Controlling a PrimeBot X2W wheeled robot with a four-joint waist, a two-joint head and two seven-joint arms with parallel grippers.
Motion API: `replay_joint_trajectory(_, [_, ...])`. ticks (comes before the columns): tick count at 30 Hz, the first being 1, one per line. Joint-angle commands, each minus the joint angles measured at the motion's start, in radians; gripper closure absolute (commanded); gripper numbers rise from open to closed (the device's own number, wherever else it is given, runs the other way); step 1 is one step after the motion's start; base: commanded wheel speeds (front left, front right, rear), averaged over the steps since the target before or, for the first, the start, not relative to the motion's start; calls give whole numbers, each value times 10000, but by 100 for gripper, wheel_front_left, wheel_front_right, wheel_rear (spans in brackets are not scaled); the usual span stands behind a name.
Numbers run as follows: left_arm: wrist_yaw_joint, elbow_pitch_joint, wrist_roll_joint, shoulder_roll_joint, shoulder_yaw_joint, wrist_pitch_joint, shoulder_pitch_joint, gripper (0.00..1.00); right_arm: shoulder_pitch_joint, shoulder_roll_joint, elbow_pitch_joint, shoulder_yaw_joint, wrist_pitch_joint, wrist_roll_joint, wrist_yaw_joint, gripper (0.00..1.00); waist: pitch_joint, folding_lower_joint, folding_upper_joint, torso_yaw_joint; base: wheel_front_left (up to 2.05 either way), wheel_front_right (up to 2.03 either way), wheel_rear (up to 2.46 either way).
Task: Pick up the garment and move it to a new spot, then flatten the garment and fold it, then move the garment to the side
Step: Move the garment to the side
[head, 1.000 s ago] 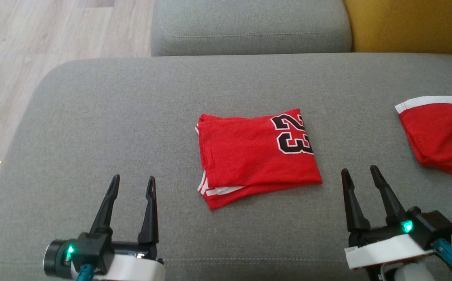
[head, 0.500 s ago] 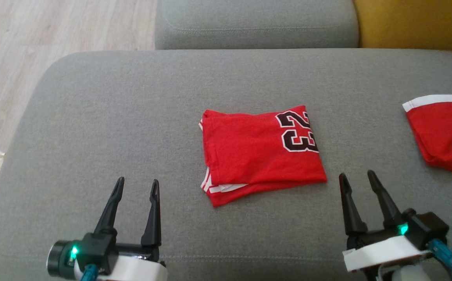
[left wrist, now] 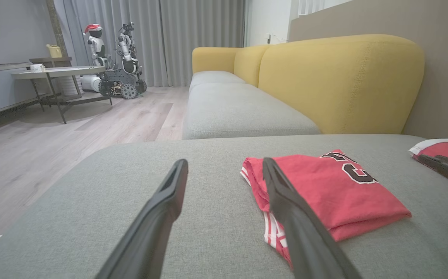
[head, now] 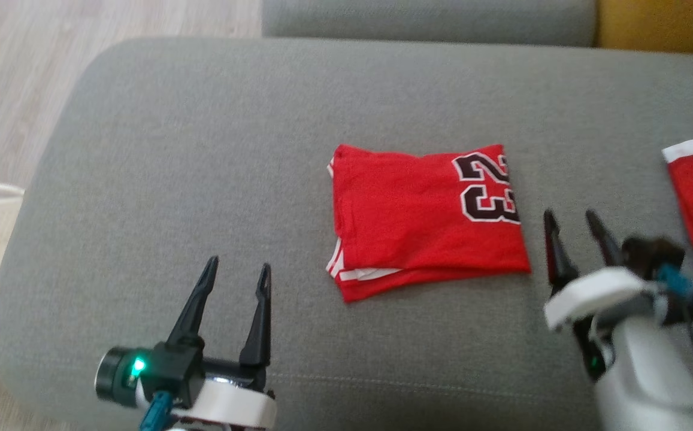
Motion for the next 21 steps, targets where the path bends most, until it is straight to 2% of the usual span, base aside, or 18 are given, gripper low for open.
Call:
replay_joint_trajectory(1, [-44, -296, 109, -47, 212, -92, -576, 0, -821, -124, 188, 156, 122, -284, 62, 0, 362, 0, -1, 229, 0, 0, 0])
replay_joint_trajectory(5, [-48, -263, 49, -47, 104, -92, -773, 0, -1563, -235, 1050, 201, 511, -485, 62, 0, 665, 0, -1, 360, 0, 0, 0])
replay_joint_trajectory(11, [-31, -218, -15, -47, -148, -92, -1175, 0, -2525, -424, 2565, 623, 1752, -332, 62, 0, 1167, 0, -1, 610, 0, 0, 0])
replay_joint_trajectory(12, [-11, -221, -24, -47, -169, -92, -1218, 0, -2621, -450, 2689, 753, 1856, -289, 62, 5, 1229, 0, -1, 626, 0, 0, 0])
replay_joint_trajectory(13, [11, -226, -32, -47, -183, -92, -1256, 0, -2700, -453, 2772, 864, 1893, -178, 62, 27, 1282, 0, -1, 635, 0, 0, 0])
replay_joint_trajectory(14, [35, -227, -42, -47, -191, -92, -1285, 0, -2761, -463, 2855, 939, 1927, -35, 62, 56, 1327, 0, -1, 635, 0, 0, 0])
replay_joint_trajectory(16, [66, -221, -60, -47, -194, -92, -1332, 0, -2842, -458, 2963, 1200, 2011, 216, 62, 100, 1411, 0, -1, 618, 0, 0, 0])
replay_joint_trajectory(21, [100, -193, -74, -47, -192, -92, -1429, 0, -3003, -681, 2971, 1742, 1854, 781, 62, 100, 1504, 0, -1, 497, 0, 0, 0])
